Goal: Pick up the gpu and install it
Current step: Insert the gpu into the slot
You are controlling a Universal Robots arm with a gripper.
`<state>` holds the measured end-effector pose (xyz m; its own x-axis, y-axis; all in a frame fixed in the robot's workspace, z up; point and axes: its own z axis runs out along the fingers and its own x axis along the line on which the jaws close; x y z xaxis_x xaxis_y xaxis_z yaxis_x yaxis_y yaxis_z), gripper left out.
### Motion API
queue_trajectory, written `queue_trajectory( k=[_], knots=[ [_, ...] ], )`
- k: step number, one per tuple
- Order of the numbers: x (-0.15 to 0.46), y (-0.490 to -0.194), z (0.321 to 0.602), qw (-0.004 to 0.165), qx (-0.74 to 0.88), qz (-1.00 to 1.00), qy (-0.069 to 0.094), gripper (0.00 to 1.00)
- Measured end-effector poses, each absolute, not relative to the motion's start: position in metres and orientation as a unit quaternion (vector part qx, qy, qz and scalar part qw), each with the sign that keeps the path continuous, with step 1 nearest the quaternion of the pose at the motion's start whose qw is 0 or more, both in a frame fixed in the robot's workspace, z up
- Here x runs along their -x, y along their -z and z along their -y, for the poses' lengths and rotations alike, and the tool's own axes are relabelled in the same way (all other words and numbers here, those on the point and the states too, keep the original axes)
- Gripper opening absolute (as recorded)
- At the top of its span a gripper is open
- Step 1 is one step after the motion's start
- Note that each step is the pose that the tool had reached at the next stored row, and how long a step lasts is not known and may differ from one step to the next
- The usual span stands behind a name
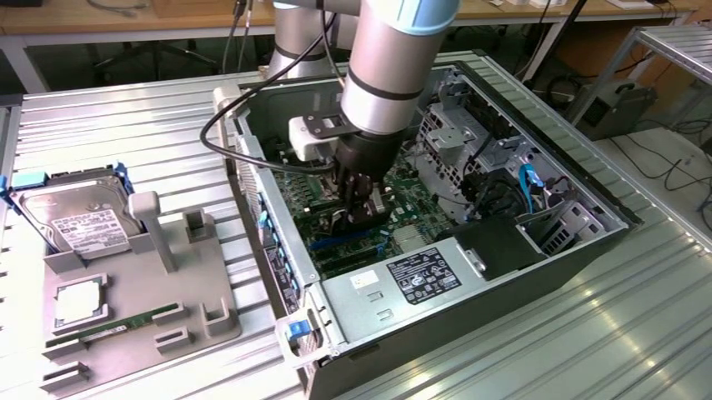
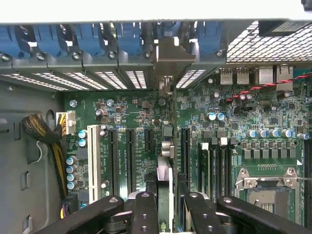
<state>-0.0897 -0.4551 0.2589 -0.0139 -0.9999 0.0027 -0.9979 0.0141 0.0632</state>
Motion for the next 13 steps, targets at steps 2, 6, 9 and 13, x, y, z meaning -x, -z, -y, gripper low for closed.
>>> queue_trajectory(
  k=[2, 6, 9, 13],
  knots=[
    [0.0896, -0.2573, 0.4551, 0.024, -0.702, 0.712, 0.022, 0.26],
    [0.0896, -0.2537, 0.4552, 0.026, -0.702, 0.711, 0.024, 0.26],
    [0.0897, -0.2513, 0.4552, 0.027, -0.702, 0.712, 0.025, 0.26],
    [0.0897, -0.2497, 0.4549, 0.027, -0.702, 0.712, 0.025, 0.26]
  ],
)
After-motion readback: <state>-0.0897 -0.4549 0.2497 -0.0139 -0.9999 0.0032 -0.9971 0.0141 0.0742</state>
